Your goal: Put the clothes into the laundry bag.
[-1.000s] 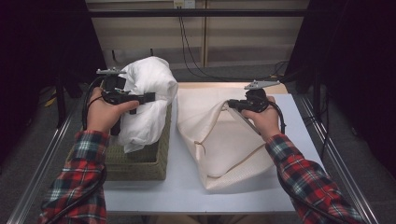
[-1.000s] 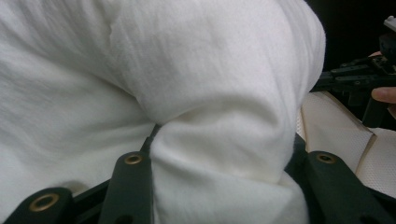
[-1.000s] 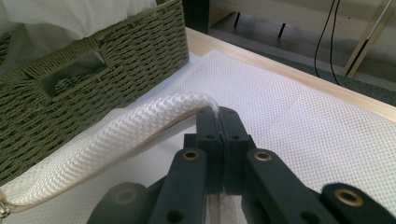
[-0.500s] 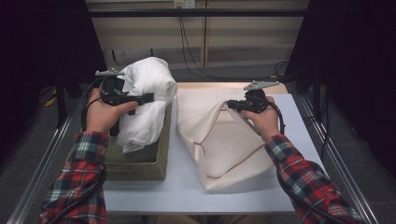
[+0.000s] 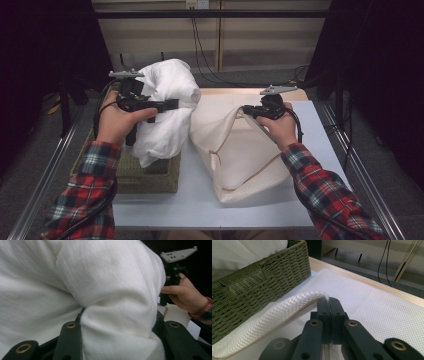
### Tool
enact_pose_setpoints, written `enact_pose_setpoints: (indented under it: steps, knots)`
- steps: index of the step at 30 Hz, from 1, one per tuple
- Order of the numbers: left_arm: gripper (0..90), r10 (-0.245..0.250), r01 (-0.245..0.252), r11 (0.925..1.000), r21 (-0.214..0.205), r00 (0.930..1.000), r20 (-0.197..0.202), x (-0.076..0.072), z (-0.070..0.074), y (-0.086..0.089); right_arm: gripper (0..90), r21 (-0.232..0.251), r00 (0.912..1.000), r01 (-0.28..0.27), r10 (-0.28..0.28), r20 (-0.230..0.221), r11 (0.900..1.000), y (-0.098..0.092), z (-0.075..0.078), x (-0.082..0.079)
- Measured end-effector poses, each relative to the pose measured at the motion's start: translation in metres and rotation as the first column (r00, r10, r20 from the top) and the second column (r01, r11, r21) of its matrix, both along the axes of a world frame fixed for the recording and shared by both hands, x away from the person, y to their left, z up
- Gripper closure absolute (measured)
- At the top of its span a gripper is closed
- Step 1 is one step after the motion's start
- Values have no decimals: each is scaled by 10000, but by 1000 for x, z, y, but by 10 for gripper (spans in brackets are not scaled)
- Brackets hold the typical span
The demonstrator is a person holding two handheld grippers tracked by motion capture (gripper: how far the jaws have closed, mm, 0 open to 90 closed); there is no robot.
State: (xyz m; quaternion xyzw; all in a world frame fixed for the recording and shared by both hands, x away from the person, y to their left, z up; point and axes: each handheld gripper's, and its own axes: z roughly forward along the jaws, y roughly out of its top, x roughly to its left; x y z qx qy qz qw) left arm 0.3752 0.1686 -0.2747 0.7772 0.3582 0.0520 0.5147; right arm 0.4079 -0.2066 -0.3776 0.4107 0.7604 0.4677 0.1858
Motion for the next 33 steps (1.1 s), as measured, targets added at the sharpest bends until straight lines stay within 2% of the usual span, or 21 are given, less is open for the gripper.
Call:
enact_pose_setpoints:
  steps: [4, 7, 9, 13, 14, 15, 16, 17, 21, 24, 26, 33]
  knots:
    - [537, -688, 687, 9974, -226, 9976, -43, -7, -2, -20, 890, -77, 10000, -4, 5, 41, 10000, 3, -1, 1]
    - [536, -955, 955, 9954, 40, 9954, -38, -12, -4, -35, 890, -33, 10000, 75, -75, 52, 10000, 4, -1, 2]
    - [535, -1230, 1230, 9924, 38, 9923, -115, -15, -7, -44, 890, 19, 9999, 120, -120, 1, 9999, 5, -1, 2]
    - [530, -1671, 1655, 9858, -274, 9836, -684, -19, -19, -66, 890, -69, 9999, 122, -122, 5, 9999, 6, -1, 1]
    - [530, -1671, 1655, 9858, -274, 9836, -684, -19, -19, -66, 890, -69, 9999, 122, -122, 5, 9999, 6, -1, 1]
    - [529, -1664, 1683, 9855, 214, 9834, -720, -21, -27, -77, 890, 42, 9999, 106, -106, -4, 9999, 6, 0, 1]
    - [528, -1664, 1683, 9855, 214, 9834, -720, -21, -27, -77, 890, 42, 9999, 106, -106, -4, 9999, 6, 0, 1]
    - [528, -1717, 1752, 9836, 419, 9821, -770, -21, -32, -82, 890, -7, 9999, 105, -105, -20, 9999, 6, 0, 0]
    - [526, -1761, 1810, 9827, 381, 9785, -1073, -21, -51, -93, 890, -46, 9999, 105, -106, -103, 9999, 6, -2, 0]
    - [521, -1497, 1543, 9875, 333, 9822, -1132, -21, -59, -98, 890, -2, 9997, 144, -144, -185, 9999, 7, -4, 0]
    - [518, -1418, 1480, 9877, 508, 9839, -1090, -20, -63, -99, 890, -81, 9998, 71, -73, -176, 9999, 7, -5, 1]
    - [513, -828, 869, 9955, 369, 9916, -997, -19, -74, -101, 891, -22, 9998, 53, -53, -177, 10000, 6, -3, 1]
